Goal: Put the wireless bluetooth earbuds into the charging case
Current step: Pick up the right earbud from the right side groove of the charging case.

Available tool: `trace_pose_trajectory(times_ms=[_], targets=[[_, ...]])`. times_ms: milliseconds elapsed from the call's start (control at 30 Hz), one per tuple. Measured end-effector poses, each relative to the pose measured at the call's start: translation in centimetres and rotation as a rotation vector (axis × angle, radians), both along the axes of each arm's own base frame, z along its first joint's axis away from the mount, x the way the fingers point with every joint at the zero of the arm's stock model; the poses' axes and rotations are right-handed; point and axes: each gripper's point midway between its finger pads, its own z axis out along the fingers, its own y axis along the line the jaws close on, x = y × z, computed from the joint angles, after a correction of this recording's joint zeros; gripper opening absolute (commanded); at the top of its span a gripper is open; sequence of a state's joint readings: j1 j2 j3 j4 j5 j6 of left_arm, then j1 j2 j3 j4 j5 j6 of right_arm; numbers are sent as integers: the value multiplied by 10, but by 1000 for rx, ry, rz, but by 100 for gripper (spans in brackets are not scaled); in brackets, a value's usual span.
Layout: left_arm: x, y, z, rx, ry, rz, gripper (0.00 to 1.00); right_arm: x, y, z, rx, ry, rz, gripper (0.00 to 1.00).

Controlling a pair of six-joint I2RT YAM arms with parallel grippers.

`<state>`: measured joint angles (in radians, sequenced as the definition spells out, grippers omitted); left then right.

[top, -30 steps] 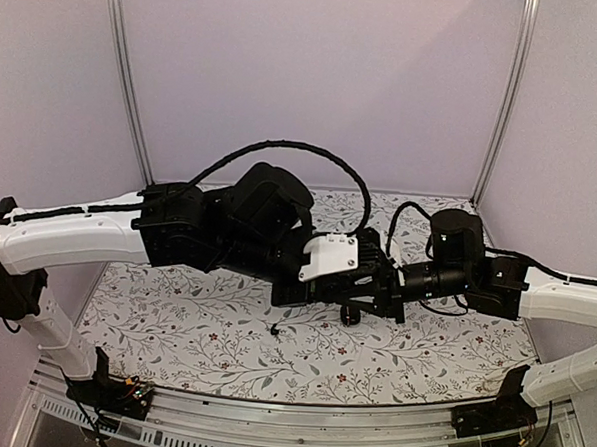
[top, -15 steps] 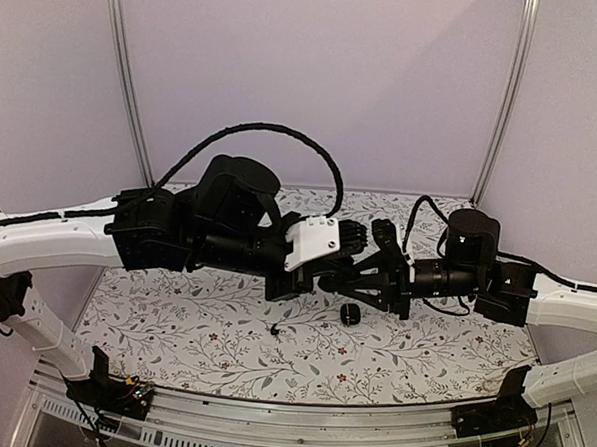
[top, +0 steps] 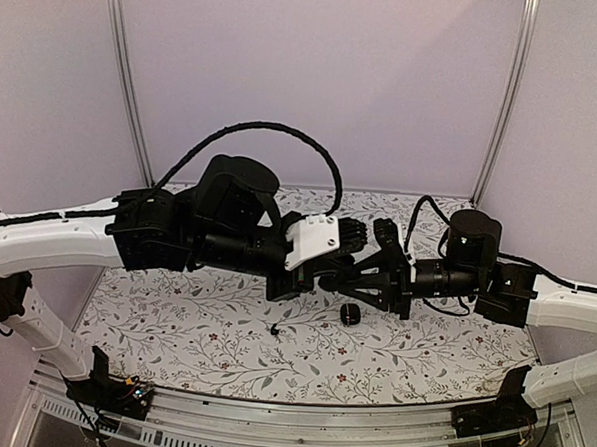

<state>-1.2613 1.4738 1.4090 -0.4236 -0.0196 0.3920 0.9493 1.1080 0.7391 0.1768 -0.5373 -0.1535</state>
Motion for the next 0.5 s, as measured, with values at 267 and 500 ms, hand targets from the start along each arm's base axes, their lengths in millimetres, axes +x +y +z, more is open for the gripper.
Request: trace_pose_trajectory(times_ms=[267,500], targets=[[0,-5,-7,21,19,-17,0,-1,-1,-4,-10,-2,3,0],[-4,-7,-11,35,37,-39,0,-4,-2,-8,-22,-10,18,0]])
